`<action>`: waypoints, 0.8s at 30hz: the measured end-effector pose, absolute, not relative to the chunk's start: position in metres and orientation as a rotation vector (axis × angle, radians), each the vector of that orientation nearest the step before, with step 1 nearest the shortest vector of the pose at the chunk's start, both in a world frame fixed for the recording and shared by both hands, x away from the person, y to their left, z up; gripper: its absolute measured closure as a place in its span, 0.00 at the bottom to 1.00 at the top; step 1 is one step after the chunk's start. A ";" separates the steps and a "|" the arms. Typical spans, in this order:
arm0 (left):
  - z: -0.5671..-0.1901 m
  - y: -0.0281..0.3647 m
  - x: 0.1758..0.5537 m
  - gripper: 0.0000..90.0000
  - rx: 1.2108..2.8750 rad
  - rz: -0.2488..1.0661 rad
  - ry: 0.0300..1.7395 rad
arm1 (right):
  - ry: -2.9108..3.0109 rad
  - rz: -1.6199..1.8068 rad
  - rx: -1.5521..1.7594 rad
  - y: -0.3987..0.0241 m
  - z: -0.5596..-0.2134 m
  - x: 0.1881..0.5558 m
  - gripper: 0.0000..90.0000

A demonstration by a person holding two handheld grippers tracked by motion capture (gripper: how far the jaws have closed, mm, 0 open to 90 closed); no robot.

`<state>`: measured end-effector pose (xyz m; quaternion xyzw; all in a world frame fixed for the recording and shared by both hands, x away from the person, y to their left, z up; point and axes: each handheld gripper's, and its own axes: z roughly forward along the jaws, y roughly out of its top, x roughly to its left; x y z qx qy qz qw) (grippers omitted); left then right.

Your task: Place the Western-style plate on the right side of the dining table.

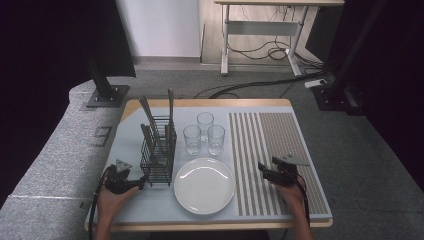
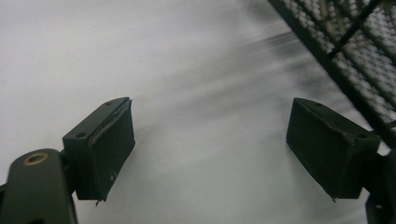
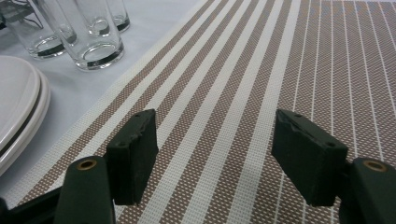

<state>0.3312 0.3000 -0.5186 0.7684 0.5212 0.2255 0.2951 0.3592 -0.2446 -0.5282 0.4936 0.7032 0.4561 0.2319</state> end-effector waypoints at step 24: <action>-0.513 0.302 0.304 0.22 1.986 0.506 1.417 | 1.911 1.368 1.346 -0.252 -0.529 0.357 0.34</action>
